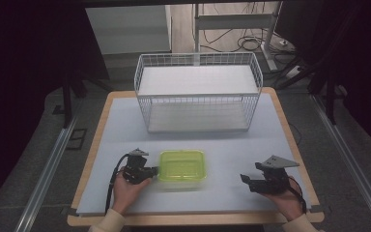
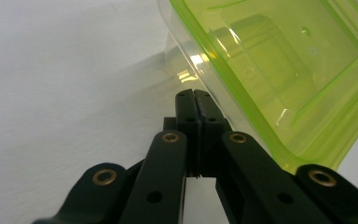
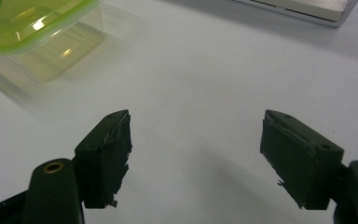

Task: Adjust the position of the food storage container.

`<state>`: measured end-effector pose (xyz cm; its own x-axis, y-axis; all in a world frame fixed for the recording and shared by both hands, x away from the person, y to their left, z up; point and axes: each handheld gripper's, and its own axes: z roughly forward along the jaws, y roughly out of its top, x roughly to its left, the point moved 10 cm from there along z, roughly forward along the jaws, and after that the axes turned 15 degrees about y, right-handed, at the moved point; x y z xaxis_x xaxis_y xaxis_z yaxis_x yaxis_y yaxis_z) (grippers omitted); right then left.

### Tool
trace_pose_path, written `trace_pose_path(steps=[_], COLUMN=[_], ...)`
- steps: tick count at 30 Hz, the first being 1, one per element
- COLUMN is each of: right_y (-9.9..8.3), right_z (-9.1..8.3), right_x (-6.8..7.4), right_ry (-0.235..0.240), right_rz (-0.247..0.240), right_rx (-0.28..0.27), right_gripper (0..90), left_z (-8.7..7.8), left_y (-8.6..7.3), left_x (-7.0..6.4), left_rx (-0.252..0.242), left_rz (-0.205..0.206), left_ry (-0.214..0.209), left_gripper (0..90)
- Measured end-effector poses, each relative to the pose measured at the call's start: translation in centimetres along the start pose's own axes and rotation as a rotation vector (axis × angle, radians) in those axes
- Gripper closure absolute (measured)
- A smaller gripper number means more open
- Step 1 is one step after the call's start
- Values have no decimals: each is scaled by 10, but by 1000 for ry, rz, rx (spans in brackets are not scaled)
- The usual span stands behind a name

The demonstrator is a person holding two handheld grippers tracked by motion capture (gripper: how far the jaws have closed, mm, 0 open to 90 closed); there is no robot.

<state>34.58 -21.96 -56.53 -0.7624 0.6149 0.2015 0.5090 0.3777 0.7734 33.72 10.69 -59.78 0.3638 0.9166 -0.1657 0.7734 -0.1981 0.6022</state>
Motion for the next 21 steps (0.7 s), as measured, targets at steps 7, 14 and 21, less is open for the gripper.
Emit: trace_pose_path(steps=[7, 14, 21], right_y=[0, 0, 0], right_z=[0, 0, 0], right_x=[0, 0, 0], right_ry=[0, 1, 1], right_rz=[-3, -3, -4], right_rx=[-1, -2, -2], right_gripper=[249, 249, 249], left_z=[9, 18, 21], left_y=[6, 11, 13], left_x=[-13, -27, -34], left_rx=[3, 18, 16], left_rz=[16, 39, 36], left_ry=[-13, -21, -26], left_gripper=[900, 900, 900])
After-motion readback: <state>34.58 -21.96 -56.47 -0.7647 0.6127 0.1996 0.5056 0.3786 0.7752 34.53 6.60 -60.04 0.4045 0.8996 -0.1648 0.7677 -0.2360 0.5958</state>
